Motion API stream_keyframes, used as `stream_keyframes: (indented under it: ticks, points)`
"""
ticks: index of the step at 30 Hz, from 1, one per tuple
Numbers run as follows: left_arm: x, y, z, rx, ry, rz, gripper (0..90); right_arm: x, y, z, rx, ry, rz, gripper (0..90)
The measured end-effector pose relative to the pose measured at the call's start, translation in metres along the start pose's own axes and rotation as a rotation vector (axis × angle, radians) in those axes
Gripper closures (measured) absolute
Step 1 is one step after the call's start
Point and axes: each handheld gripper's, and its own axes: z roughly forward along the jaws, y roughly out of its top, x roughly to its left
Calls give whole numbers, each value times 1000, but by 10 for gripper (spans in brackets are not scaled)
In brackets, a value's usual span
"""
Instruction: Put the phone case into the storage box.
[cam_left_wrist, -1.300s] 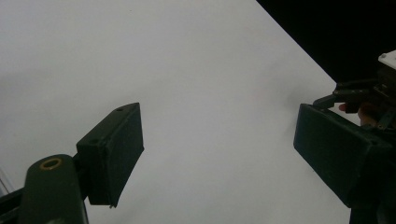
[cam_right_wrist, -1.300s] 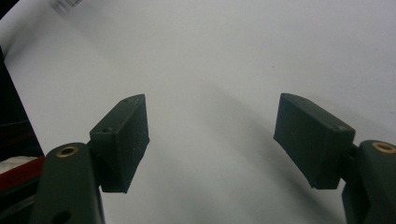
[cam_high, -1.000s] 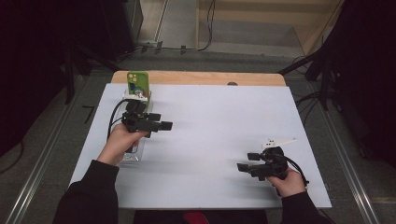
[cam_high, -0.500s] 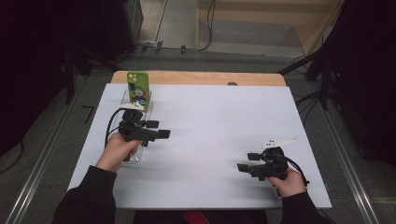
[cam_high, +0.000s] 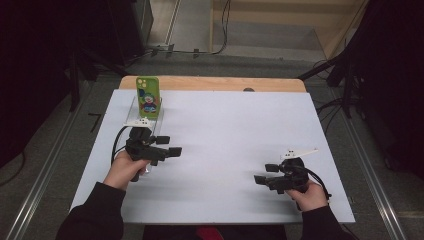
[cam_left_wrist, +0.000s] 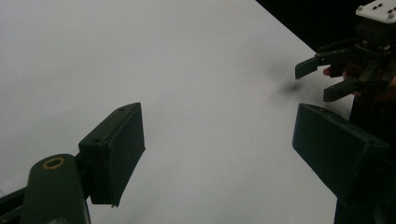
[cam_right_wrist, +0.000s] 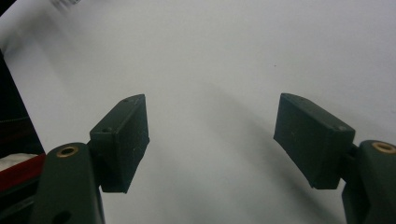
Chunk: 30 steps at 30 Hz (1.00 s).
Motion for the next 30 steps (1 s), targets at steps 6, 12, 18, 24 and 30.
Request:
stream_keyframes:
  ticks: [6, 12, 18, 24, 30]
  points:
    - [-4, -11, -3, -9, 10, 26, 184, 0, 0, 0, 3, 3, -2, 246]
    - [-7, -22, -5, -14, 8, 42, 184, 0, 0, 0, 0, 5, 0, 246]
    - [-11, -32, -9, -14, 5, 63, 184, 0, 0, 0, 4, 2, -2, 246]
    - [-13, -42, -11, -8, 12, 76, 185, 0, 0, 0, 2, 3, 4, 246]
    - [-15, -50, -11, 12, -15, 82, 191, 0, 0, 0, 3, 3, 1, 246]
